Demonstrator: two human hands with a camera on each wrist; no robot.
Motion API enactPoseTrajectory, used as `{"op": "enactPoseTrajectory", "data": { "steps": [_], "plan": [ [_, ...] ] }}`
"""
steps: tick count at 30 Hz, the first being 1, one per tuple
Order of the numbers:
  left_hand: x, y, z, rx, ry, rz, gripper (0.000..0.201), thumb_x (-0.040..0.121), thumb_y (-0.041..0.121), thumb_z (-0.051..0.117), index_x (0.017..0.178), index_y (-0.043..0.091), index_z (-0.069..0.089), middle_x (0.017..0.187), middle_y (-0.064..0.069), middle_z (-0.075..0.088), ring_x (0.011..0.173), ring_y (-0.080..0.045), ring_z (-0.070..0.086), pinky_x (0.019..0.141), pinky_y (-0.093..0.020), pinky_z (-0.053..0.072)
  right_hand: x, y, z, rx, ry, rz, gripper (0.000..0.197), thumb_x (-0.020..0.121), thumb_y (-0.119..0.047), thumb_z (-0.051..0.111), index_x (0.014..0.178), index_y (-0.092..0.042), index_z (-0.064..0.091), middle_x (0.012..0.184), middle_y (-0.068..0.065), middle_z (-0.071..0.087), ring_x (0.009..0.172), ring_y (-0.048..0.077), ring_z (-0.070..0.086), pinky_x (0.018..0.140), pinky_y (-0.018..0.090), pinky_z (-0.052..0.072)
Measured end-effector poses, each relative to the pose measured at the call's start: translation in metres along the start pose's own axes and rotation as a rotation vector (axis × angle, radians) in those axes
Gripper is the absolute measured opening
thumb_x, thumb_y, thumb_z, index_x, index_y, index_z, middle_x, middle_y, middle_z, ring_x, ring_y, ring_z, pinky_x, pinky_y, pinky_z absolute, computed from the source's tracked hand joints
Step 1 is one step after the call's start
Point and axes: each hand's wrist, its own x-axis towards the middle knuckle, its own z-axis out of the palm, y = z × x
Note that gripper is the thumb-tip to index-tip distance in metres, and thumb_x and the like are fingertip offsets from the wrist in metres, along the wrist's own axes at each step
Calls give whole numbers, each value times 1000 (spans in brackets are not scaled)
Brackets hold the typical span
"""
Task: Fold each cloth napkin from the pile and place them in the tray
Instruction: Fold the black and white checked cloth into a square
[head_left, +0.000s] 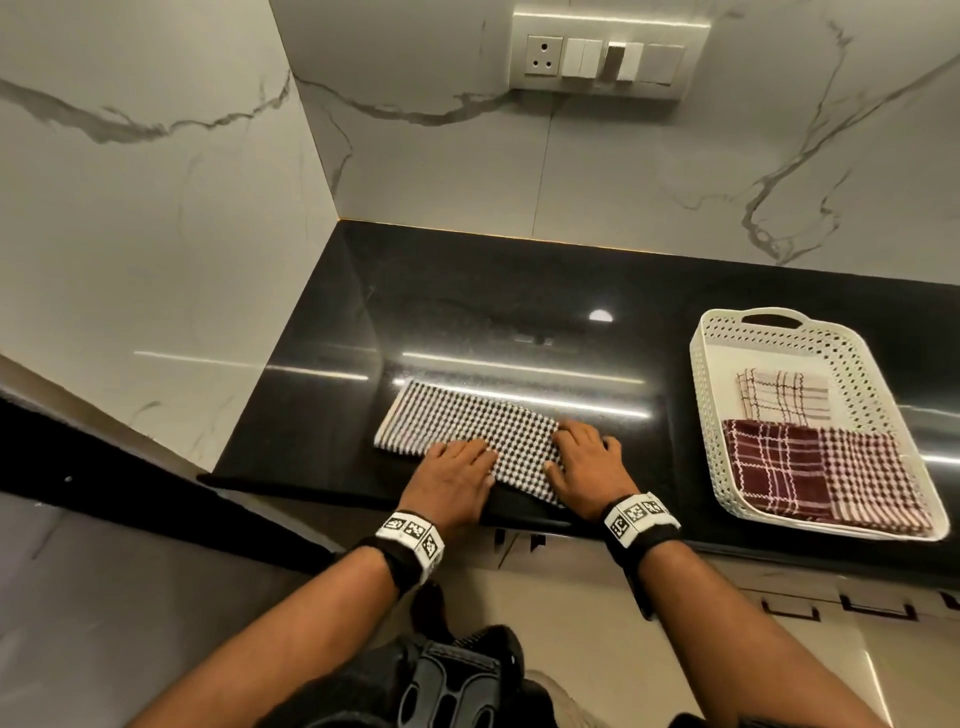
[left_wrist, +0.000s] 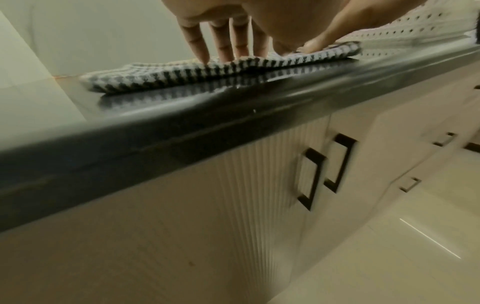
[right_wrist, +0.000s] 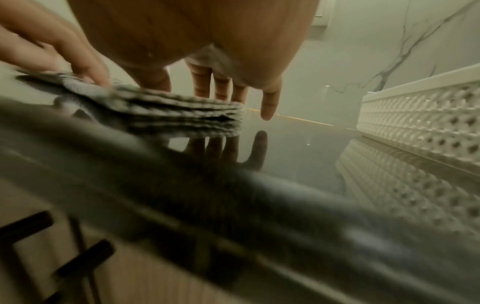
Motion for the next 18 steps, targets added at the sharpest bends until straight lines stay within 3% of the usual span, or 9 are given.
{"op": "enactPoseTrajectory", "data": {
  "steps": [2, 4, 6, 8, 10, 12, 13, 15, 18],
  "plan": [
    [9, -10, -2, 15, -23, -46, 47, 98, 41, 35, 139, 24, 50, 148, 0, 47, 136, -25, 43, 113, -49, 30, -22, -1, 8, -49, 66, -15, 43, 94, -50, 43, 127, -24, 49, 136, 2, 45, 123, 24, 44, 101, 48, 33],
    [14, -22, -2, 13, -79, -63, 51, 100, 44, 29, 146, 27, 42, 158, 1, 36, 148, -25, 26, 121, -51, 15, -46, -10, 21, -66, 73, -73, 45, 91, -55, 39, 125, -27, 49, 129, 0, 47, 115, 23, 46, 95, 45, 36],
    [13, -31, 1, 17, -108, -53, 63, 97, 51, 14, 152, 27, 33, 164, 2, 23, 152, -23, 12, 123, -50, 7, -63, -21, 32, -70, 57, -136, 52, 89, -59, 38, 130, -29, 47, 132, -1, 46, 118, 23, 45, 96, 45, 36],
    [0, -34, 6, -4, -59, -22, 73, 96, 58, 9, 156, 21, 25, 166, -2, 14, 153, -21, 5, 124, -46, 4, -66, -26, 37, -47, 86, -192, 62, 89, -60, 44, 140, -26, 43, 144, 2, 41, 132, 24, 39, 107, 48, 34],
    [-19, -34, 18, -11, 16, 107, 77, 98, 64, 17, 157, 15, 23, 166, -5, 12, 153, -20, 7, 124, -44, 6, -61, -26, 38, -25, 82, -254, 78, 88, -58, 54, 152, -20, 30, 160, 5, 25, 148, 24, 21, 121, 54, 15],
    [-40, -31, 33, 16, 10, 217, 81, 96, 67, 28, 158, 15, 18, 166, -5, 10, 153, -19, 7, 123, -44, 6, -52, -24, 39, -50, -2, -279, 94, 86, -51, 64, 158, -18, 14, 167, 3, 4, 153, 21, 1, 121, 51, -4],
    [-48, -29, 40, 34, -12, 215, 82, 94, 62, 37, 158, 15, 16, 166, -5, 7, 153, -19, 5, 124, -43, 7, -48, -21, 42, -74, -37, -285, 97, 86, -45, 67, 159, -18, 9, 167, 1, -1, 153, 20, -3, 120, 51, -7],
    [-57, -24, 50, 18, 31, 145, 77, 89, 38, 53, 156, 16, 21, 166, -4, 13, 152, -19, 13, 123, -44, 15, -45, -16, 49, -97, -26, -301, 95, 86, -30, 70, 159, -19, 11, 167, 2, 3, 154, 20, 2, 122, 53, -1],
    [-58, -14, 55, -159, 198, 60, 58, 88, 15, 50, 145, 19, 41, 156, -4, 40, 143, -22, 39, 116, -46, 33, -52, -10, 59, 4, 109, -329, 79, 81, -15, 74, 150, -17, 38, 158, 5, 35, 147, 24, 30, 120, 50, 16]
  ]
}}
